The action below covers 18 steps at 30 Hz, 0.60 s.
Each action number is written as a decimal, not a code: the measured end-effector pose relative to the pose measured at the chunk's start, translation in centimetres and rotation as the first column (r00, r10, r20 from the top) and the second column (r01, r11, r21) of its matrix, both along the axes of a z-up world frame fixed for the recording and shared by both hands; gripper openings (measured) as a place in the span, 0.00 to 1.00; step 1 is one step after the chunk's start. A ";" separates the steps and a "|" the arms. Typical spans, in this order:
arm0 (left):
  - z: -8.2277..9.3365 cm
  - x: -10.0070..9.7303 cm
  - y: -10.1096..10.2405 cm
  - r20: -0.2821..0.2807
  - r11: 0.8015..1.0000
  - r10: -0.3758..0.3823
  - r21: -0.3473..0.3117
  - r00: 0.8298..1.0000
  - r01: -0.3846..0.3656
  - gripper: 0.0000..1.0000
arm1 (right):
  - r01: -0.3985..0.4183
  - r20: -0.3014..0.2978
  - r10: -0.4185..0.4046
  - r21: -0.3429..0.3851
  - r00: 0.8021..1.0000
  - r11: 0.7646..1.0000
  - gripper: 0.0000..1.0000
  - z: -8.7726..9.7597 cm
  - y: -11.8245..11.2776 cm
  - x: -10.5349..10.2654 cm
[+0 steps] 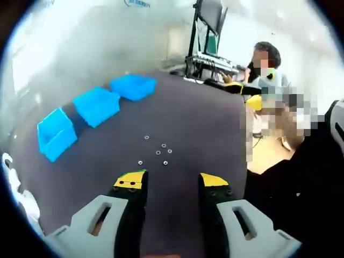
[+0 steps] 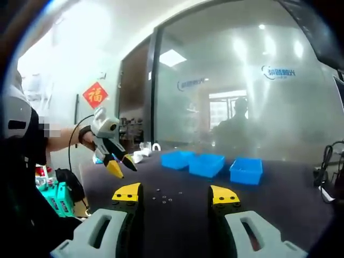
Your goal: Sort the screws, nuts, and washers into the corresponding bins
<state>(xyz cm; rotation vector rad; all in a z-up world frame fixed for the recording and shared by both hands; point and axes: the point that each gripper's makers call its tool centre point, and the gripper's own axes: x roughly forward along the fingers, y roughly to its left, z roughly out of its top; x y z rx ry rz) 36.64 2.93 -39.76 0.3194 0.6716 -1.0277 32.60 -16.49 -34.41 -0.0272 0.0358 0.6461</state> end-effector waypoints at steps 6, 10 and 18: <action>-0.7 0.5 -1.2 -0.009 0.995 -0.039 0.091 0.999 0.039 0.36 | 0.009 0.004 -0.009 0.008 1.000 1.000 0.43 0.1 -0.4 -0.1; -1.1 0.8 -1.9 -0.018 0.990 -0.059 0.131 0.998 0.061 0.36 | 0.009 0.007 -0.010 0.010 1.000 1.000 0.43 0.2 -0.4 -0.1; -1.7 0.8 -1.6 -0.027 0.985 -0.045 0.166 0.999 0.049 0.36 | 0.015 0.011 -0.015 0.018 1.000 1.000 0.43 0.3 -0.7 -0.2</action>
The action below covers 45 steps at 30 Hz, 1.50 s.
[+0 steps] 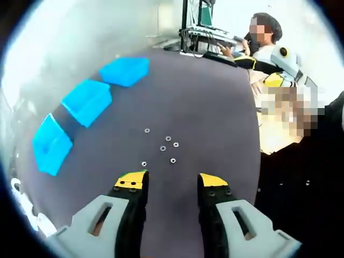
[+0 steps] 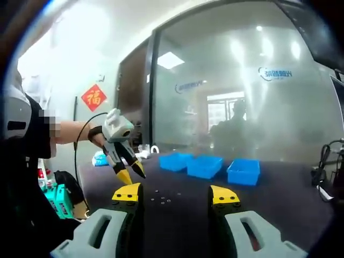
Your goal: Sort the screws, nuts, and washers into the corresponding bins
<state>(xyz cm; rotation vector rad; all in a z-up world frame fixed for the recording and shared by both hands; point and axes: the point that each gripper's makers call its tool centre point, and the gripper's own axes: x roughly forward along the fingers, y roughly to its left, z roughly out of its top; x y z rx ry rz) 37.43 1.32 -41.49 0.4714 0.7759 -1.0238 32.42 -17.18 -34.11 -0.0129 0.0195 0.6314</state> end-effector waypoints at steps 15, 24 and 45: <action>-1.8 0.7 -1.8 -0.051 0.994 -0.050 0.098 0.997 0.055 0.33 | 0.002 0.000 -0.002 0.010 1.000 1.000 0.43 -0.1 0.0 0.2; -4.2 1.2 -2.7 -0.102 0.981 -0.078 0.169 0.992 0.094 0.30 | 0.012 -0.002 -0.012 0.017 1.000 1.000 0.43 -0.3 -0.5 0.1; -5.5 3.0 -2.9 -0.128 0.983 -0.013 0.181 0.992 0.037 0.17 | 0.020 -0.015 -0.019 0.024 1.000 1.000 0.43 -0.9 -1.1 0.5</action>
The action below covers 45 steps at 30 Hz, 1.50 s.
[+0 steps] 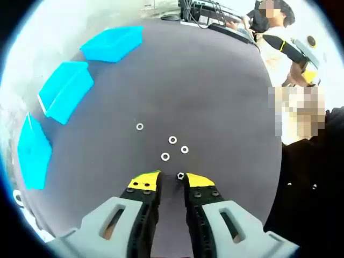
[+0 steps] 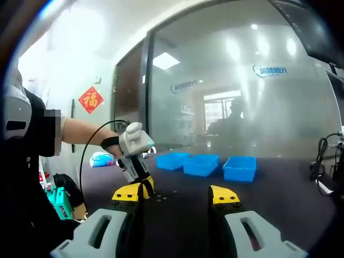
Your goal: Sort the screws, nuts, and washers into the corresponding bins
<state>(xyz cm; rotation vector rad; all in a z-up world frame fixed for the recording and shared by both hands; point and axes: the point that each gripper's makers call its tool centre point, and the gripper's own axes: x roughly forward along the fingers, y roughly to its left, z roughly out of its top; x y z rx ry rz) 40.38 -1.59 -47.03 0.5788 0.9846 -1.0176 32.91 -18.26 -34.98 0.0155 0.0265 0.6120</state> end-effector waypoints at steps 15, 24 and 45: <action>-0.1 -0.6 -0.3 0.029 0.999 -0.027 0.023 0.999 0.026 0.06 | -0.004 0.001 0.004 0.000 1.000 1.000 0.43 0.0 0.2 0.0; 0.2 -0.9 -0.3 0.025 0.999 -0.001 -0.036 1.000 0.002 0.05 | -0.007 0.003 0.007 0.002 1.000 1.000 0.43 0.1 0.4 0.0; 12.7 -2.8 -0.8 0.262 0.766 0.306 -0.638 0.915 -0.074 0.05 | -0.009 0.036 0.009 0.001 0.999 1.000 0.43 1.6 1.2 0.1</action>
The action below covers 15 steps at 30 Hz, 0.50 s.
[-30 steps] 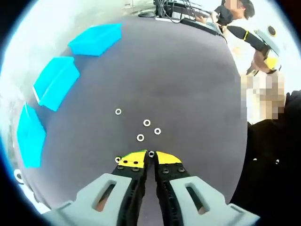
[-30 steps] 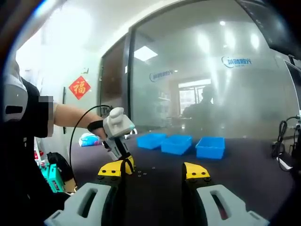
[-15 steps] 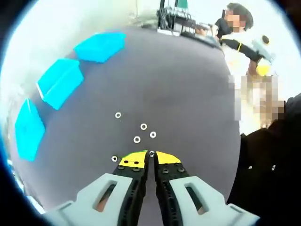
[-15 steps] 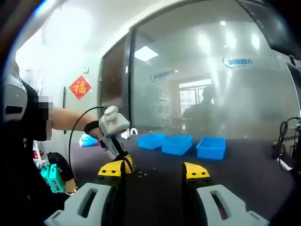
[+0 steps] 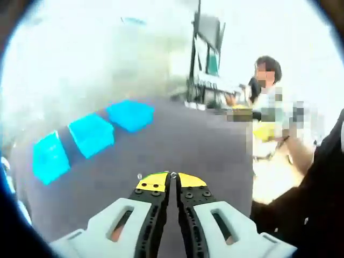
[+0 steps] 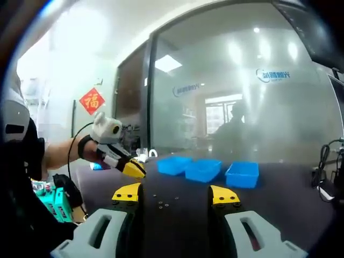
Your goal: Sort the screws, nuts, and washers into the corresponding bins
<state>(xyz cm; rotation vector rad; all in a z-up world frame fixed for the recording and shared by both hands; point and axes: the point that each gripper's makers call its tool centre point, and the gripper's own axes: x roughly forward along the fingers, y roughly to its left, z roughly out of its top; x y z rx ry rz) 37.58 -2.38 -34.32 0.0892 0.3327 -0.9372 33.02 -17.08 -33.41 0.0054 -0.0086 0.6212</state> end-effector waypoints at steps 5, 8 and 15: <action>2.2 -0.7 1.5 0.100 0.993 0.095 -0.083 0.990 -0.087 0.05 | 0.001 0.006 -0.001 -0.003 1.000 1.000 0.43 0.2 0.1 -0.1; 2.7 -1.1 2.4 0.117 0.985 0.126 -0.129 0.985 -0.111 0.05 | 0.003 0.011 -0.003 0.001 1.000 1.000 0.43 0.3 0.0 -0.1; 3.9 -0.1 5.2 0.154 0.950 0.250 -0.230 0.956 -0.212 0.05 | 0.007 0.021 -0.007 0.002 1.000 1.000 0.43 0.8 0.0 -0.1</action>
